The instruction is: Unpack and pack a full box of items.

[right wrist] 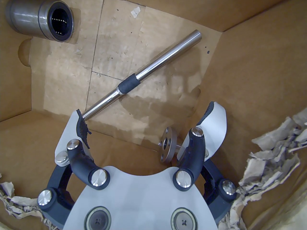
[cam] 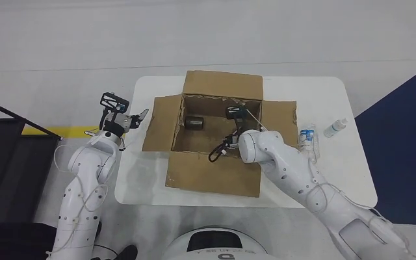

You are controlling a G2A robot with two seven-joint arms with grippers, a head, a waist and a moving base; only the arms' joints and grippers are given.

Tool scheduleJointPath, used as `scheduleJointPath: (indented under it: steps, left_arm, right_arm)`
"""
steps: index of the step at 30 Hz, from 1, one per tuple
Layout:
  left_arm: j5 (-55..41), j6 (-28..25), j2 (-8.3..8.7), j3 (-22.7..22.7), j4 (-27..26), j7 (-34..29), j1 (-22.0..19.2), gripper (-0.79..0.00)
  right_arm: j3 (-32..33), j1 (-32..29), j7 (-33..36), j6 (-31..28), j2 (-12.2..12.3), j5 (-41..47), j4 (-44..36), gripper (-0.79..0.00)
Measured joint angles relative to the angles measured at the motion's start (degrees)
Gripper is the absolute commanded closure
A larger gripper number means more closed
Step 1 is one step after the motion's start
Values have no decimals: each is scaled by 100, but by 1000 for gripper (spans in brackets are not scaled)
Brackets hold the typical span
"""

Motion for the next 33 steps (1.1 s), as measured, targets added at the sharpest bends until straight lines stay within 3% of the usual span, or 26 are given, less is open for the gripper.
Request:
scheduleJointPath:
  steps: [4,5,8,11,21,27,33]
  left_arm:
    - [0,0,0,0,0,0,0,-785]
    - [0,0,0,0,0,0,0,-785]
    - [0,0,0,0,0,0,0,-785]
    - [0,0,0,0,0,0,0,-785]
    - [0,0,0,0,0,0,0,-785]
    - [0,0,0,0,0,0,0,-785]
    - [0,0,0,0,0,0,0,-785]
  right_arm:
    - [-97,66,-134,-134,-70,58,249,-782]
    - [-156,152,-159,-165,-124,122,384,-693]
    - [-321,369,-169,-155,-267,276,684,-529]
    - [-516,552,-128,-101,-405,317,930,-419]
    - [-993,1146,-58,55,-898,576,2146,-379]
    - [-1133,1380,-139,136,-1156,789,2752,-425]
    - [-1219,1523,-244,242,-1346,922,3176,-317]
